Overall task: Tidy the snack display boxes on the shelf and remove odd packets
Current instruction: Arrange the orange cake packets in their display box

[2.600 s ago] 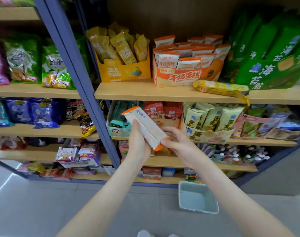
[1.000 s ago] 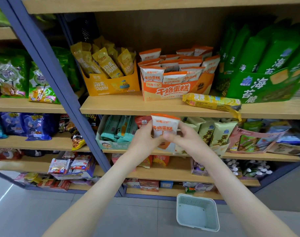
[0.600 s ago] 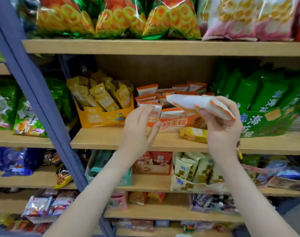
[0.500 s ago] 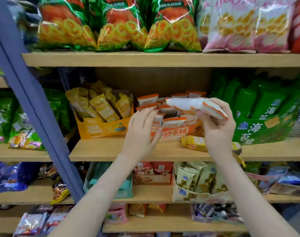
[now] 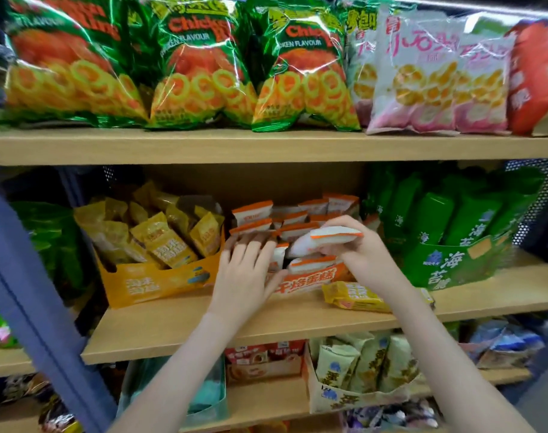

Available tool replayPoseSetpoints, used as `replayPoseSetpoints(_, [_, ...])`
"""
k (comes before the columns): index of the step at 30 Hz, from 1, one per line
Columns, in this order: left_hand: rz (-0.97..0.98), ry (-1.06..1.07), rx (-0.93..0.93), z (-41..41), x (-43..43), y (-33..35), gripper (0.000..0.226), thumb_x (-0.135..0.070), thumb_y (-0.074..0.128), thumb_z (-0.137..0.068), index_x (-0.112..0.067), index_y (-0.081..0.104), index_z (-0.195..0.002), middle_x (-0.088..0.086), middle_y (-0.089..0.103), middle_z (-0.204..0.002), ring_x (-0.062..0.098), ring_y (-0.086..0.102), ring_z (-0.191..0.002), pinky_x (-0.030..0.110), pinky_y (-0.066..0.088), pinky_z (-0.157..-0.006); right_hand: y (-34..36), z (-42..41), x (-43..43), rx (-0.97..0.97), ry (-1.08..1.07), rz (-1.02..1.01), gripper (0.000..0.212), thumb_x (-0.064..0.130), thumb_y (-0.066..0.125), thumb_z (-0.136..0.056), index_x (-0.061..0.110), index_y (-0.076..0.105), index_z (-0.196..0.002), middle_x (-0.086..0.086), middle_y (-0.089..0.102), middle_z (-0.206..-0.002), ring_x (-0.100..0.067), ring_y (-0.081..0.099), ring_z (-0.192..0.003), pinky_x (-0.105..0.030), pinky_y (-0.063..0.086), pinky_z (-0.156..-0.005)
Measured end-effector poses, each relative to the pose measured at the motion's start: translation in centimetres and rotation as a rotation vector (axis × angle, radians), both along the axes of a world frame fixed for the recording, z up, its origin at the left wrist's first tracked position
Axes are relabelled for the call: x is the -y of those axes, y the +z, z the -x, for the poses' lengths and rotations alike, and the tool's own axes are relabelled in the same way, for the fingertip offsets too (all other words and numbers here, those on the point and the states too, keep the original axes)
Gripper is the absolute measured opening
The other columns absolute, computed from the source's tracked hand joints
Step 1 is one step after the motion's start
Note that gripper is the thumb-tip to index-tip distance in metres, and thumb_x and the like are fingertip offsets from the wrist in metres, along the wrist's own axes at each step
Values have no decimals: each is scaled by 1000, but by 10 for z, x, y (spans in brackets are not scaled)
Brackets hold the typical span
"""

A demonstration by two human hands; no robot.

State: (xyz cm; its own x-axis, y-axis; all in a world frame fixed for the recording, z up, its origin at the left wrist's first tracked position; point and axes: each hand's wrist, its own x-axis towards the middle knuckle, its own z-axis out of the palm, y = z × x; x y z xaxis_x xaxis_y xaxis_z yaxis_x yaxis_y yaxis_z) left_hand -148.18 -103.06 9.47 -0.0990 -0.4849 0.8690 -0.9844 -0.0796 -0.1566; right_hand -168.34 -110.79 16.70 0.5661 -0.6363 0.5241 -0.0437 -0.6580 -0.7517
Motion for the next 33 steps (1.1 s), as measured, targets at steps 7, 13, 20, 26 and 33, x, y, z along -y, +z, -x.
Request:
replayPoseSetpoints(7, [-26, 10, 6, 2, 1, -2, 52, -52, 49, -92, -9, 53, -121, 10, 64, -111, 24, 51, -107, 41, 39, -99, -12, -14, 4, -93, -81, 173, 62, 25, 60, -94, 38, 22, -142, 16, 46, -130, 3, 44, -122, -6, 35, -96])
replayPoseSetpoints(13, [9, -160, -55, 7, 1, 2, 36, -35, 50, -94, -8, 56, -117, 11, 66, -107, 22, 50, -103, 36, 38, -90, -37, -29, 0, -355, -402, 840, 55, 50, 32, -100, 19, 36, -146, 3, 53, -128, -17, 44, -121, -41, 17, -109])
replayPoseSetpoints(20, [126, -270, -260, 6, 5, 33, 25, -17, 44, -96, -5, 65, -95, 6, 66, -82, 16, 57, -78, 26, 39, -72, -79, -30, 14, -310, -384, 885, 44, 38, 57, -92, 17, 51, -131, 1, 60, -127, -19, 50, -121, -45, 30, -105])
replayPoseSetpoints(26, [-266, -60, -383, 13, 24, 72, 52, -41, 31, -87, -18, 68, -116, 3, 67, -117, 18, 47, -125, 35, 15, -112, -84, -33, 19, -215, -415, 928, 45, 36, 59, -88, 17, 49, -128, -1, 63, -122, -19, 47, -119, -42, 27, -104])
replayPoseSetpoints(33, [-695, 250, -301, 21, 32, 88, 37, -46, 39, -100, -38, 52, -133, -10, 46, -145, 9, 16, -143, 47, -9, -119, -86, -33, 20, -180, -406, 949, 48, 35, 60, -88, 17, 48, -131, -1, 62, -125, -19, 47, -122, -41, 26, -105])
